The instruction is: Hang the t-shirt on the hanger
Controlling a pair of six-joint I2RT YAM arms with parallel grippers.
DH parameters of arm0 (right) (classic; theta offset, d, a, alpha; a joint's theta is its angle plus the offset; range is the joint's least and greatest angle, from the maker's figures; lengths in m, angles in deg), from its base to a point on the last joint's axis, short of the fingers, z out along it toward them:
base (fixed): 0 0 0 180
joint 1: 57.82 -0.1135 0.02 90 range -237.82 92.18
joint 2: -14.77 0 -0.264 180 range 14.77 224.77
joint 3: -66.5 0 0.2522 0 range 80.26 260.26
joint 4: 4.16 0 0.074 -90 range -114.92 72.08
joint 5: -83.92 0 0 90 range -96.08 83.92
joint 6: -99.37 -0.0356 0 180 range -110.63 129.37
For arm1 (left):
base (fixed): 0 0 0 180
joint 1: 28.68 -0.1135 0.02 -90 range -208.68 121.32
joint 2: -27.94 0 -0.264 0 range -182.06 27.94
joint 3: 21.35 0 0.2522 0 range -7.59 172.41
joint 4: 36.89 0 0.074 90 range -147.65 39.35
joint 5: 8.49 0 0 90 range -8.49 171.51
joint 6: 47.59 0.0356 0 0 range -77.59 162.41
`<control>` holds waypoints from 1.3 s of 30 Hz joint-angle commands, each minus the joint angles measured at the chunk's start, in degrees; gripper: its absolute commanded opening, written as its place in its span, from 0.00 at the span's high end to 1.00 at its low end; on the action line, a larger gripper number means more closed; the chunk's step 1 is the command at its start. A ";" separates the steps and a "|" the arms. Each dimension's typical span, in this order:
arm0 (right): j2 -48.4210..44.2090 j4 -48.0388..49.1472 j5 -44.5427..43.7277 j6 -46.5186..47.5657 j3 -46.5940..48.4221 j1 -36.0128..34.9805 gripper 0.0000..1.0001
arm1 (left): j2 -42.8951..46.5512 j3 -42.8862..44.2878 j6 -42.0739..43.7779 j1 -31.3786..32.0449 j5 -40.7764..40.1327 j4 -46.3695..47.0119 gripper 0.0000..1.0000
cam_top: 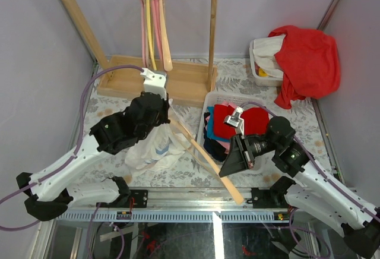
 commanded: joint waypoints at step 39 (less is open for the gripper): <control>23.21 87.80 -5.56 -39.91 3.17 -0.75 1.00 | -4.32 30.39 3.69 11.55 -12.62 -9.19 1.00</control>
